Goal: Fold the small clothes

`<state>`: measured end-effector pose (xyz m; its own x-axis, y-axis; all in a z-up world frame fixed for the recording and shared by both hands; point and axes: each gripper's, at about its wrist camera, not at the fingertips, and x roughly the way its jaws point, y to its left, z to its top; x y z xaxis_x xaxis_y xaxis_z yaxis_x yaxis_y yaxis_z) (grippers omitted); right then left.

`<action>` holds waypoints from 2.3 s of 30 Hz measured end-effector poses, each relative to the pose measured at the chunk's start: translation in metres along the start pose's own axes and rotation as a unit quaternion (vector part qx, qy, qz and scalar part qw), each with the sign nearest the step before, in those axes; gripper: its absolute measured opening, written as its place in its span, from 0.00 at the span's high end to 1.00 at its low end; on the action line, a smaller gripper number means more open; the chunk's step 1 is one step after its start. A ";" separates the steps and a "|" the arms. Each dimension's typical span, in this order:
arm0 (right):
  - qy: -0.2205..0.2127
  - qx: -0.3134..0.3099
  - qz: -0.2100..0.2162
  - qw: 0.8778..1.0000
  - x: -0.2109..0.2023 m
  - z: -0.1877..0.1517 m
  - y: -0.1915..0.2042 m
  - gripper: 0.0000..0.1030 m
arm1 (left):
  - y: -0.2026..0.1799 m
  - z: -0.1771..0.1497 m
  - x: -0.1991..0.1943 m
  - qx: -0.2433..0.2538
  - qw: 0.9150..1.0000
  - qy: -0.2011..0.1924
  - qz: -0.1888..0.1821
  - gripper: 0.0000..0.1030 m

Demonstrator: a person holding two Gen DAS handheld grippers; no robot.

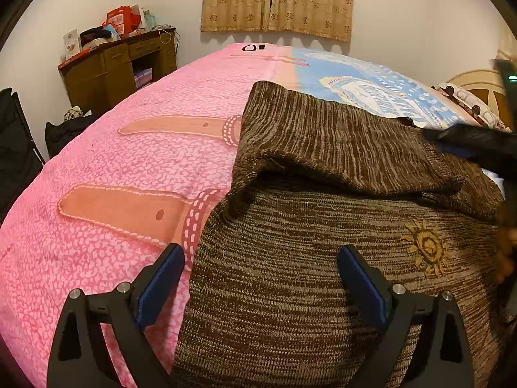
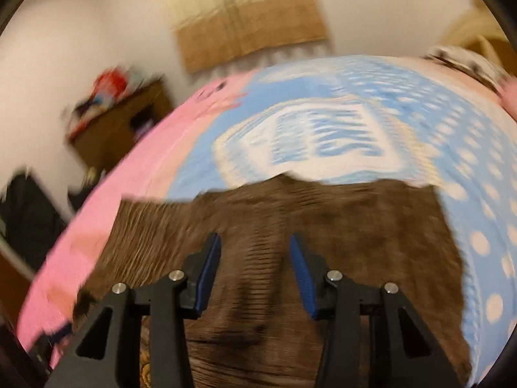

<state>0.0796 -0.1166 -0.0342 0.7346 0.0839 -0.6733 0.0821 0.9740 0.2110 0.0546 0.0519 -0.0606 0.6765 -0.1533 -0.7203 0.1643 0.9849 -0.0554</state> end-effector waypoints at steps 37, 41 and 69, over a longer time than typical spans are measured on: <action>-0.155 0.048 -0.133 0.978 -0.368 -0.164 -0.129 0.20 | 0.072 -0.121 -0.122 0.038 0.995 0.043 -0.077 0.05; -0.030 0.023 -0.075 0.996 -0.287 -0.190 -0.111 0.36 | 0.066 -0.127 -0.127 0.042 0.994 0.046 -0.089 0.05; 0.134 0.046 0.029 0.990 -0.220 -0.276 -0.095 0.71 | 0.064 -0.159 -0.146 0.044 0.979 0.082 -0.182 0.05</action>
<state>-0.2757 -0.1691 -0.1022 0.5363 0.2037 -0.8191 0.1152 0.9437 0.3101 -0.1476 0.1505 -0.0689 0.4393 -0.4703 -0.7654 0.4386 0.8559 -0.2741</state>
